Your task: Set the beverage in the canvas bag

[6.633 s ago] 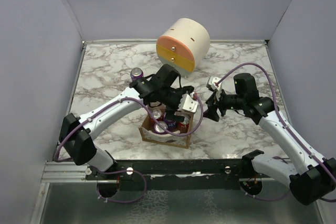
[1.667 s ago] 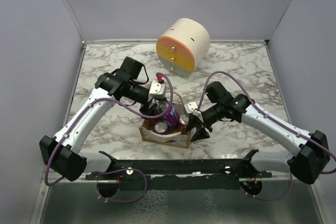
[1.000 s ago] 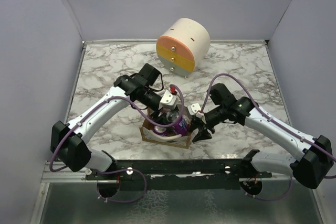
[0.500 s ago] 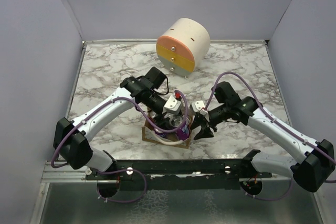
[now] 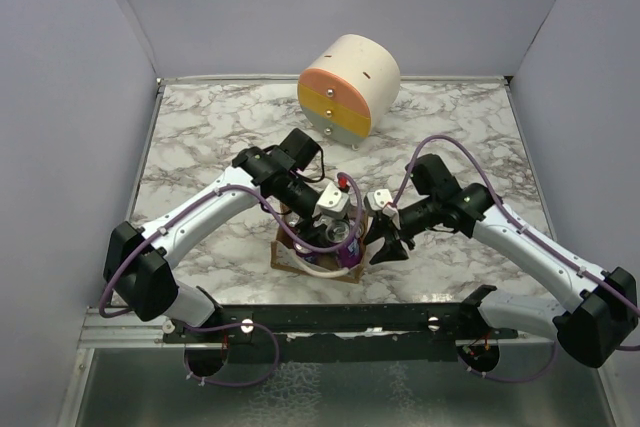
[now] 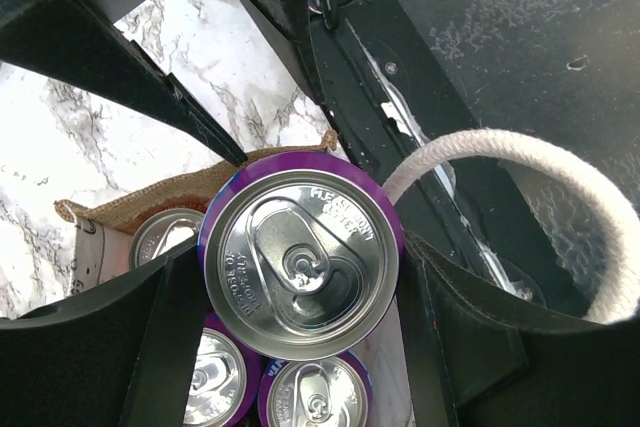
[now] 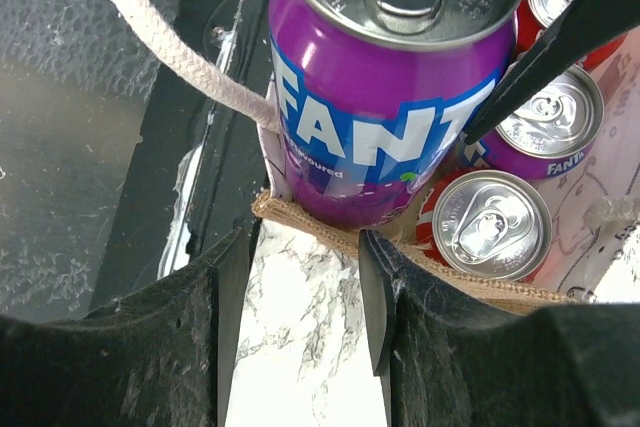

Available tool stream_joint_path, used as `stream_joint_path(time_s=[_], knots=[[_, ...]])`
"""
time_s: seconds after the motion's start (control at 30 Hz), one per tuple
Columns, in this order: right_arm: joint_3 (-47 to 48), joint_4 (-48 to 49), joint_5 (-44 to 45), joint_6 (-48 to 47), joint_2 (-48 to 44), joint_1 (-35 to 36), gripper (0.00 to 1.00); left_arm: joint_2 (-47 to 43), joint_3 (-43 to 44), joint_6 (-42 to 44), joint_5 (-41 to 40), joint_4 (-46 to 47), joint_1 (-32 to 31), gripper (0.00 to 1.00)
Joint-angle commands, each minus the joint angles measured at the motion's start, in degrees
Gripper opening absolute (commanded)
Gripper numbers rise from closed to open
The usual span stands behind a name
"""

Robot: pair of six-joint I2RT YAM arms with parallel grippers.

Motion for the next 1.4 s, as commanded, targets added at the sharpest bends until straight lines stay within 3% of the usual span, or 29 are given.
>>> stream_joint_path(time_s=[0.0,0.5,1.37], knots=[[-0.48,0.92,-1.01,0.03,-1.05,-0.59,0.49,0.17,-0.62,-2.78,0.14,1.89,-1.57,0.0],[-0.61,1.43,-0.83,0.47,-0.7,-1.18,0.49,0.26,-2.2,-5.33,-8.46,5.03,-4.18,0.0],[-1.71,2.03,-2.24,1.52,-4.39,-5.25,0.52,4.3,-1.33,4.54,-16.77,2.18,-6.28,0.02]])
